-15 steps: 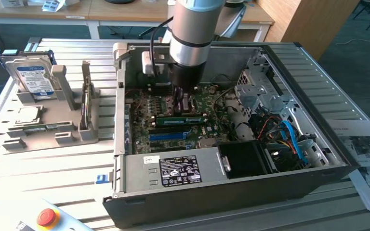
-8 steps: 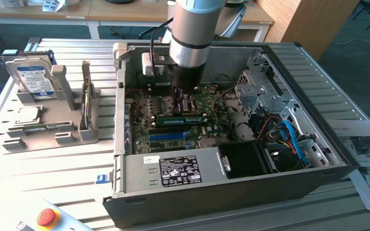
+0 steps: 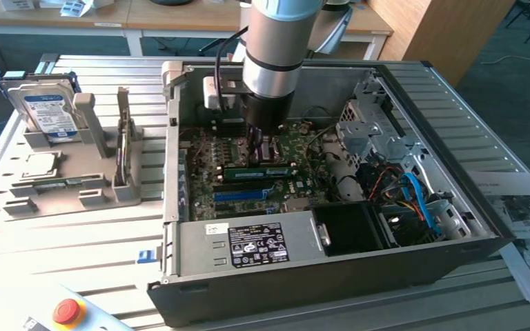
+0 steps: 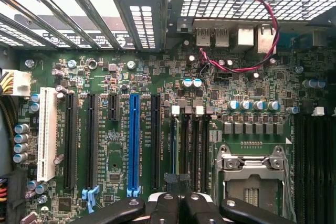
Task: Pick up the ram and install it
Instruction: 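Press down the ram until it locks into place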
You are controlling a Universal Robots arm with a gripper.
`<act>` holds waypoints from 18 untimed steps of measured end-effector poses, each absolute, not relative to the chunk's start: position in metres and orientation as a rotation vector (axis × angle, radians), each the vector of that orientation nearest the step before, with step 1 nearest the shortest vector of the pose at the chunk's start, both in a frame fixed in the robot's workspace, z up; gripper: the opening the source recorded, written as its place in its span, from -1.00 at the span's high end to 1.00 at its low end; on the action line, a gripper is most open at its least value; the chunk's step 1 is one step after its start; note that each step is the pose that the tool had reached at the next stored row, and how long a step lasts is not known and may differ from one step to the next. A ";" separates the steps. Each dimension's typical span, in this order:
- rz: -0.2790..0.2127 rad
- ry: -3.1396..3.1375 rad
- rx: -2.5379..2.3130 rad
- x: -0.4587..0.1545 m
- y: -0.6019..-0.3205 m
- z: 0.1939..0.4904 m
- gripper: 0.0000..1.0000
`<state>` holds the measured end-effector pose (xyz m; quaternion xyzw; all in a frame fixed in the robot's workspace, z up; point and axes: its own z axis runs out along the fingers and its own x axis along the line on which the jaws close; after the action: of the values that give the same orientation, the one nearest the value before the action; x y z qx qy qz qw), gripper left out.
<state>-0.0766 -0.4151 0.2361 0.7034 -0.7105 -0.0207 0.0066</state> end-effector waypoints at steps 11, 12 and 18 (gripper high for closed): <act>-0.065 -2.223 2.201 -0.077 -0.415 0.233 0.80; -0.065 -2.223 2.201 -0.077 -0.415 0.233 0.80; -0.065 -2.223 2.201 -0.077 -0.415 0.233 0.80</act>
<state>-0.0766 -0.4151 0.2327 0.7034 -0.7105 -0.0207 0.0065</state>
